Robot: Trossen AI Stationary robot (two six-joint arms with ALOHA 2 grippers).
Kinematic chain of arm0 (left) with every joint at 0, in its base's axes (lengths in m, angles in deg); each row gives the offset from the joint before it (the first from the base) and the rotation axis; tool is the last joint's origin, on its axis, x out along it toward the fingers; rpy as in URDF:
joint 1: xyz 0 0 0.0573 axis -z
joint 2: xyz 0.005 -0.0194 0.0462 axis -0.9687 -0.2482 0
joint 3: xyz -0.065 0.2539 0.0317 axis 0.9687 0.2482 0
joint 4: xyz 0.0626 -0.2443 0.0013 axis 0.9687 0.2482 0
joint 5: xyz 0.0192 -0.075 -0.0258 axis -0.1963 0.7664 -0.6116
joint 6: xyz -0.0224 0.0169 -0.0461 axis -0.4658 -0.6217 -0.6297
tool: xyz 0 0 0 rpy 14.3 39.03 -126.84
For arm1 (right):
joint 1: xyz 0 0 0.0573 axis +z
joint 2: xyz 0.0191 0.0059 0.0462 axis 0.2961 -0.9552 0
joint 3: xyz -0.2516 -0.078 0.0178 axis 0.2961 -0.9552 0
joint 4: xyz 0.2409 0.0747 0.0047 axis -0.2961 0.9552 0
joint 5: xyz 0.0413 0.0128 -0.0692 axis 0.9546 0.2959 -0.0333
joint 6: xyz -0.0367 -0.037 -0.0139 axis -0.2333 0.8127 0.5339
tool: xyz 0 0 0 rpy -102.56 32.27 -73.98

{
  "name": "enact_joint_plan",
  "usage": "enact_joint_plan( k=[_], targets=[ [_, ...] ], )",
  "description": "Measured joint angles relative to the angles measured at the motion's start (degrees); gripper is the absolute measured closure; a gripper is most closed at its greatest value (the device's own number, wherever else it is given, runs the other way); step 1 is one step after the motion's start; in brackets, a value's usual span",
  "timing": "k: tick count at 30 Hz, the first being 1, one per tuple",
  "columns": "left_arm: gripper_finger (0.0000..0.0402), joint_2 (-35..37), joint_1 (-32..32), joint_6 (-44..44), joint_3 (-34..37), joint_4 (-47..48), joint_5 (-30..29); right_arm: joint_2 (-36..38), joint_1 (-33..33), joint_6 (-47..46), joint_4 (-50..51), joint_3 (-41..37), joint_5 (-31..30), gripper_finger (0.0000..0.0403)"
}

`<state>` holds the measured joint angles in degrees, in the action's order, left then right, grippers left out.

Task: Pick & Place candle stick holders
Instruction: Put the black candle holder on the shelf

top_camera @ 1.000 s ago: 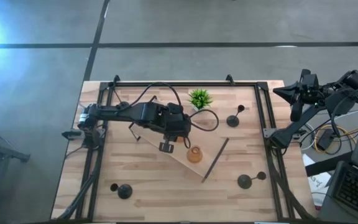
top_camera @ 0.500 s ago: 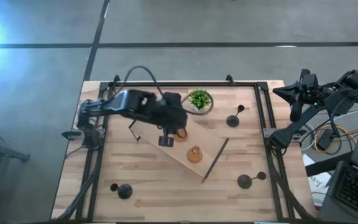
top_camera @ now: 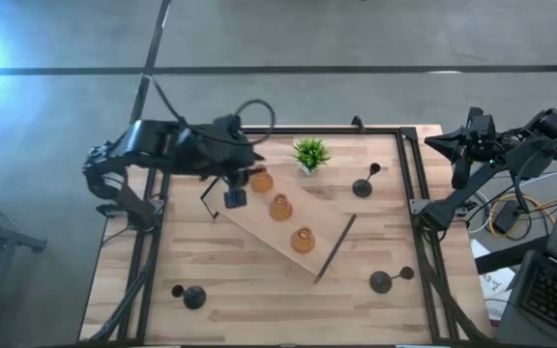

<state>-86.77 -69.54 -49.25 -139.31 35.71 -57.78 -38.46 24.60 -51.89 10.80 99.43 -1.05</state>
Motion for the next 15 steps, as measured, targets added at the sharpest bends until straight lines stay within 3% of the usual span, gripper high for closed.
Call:
enact_joint_plan(
  k=[7,15],
  targets=[
    [0.0293,6.0,0.1,-6.0,3.8,0.7,-12.2,0.0,0.0,0.0,0.0,0.0,0.0,0.0394],
    [0.0293,15.5,0.3,-16.6,15.9,0.4,-28.7,0.0,0.0,0.0,0.0,0.0,-0.6,0.0394]
  ],
)
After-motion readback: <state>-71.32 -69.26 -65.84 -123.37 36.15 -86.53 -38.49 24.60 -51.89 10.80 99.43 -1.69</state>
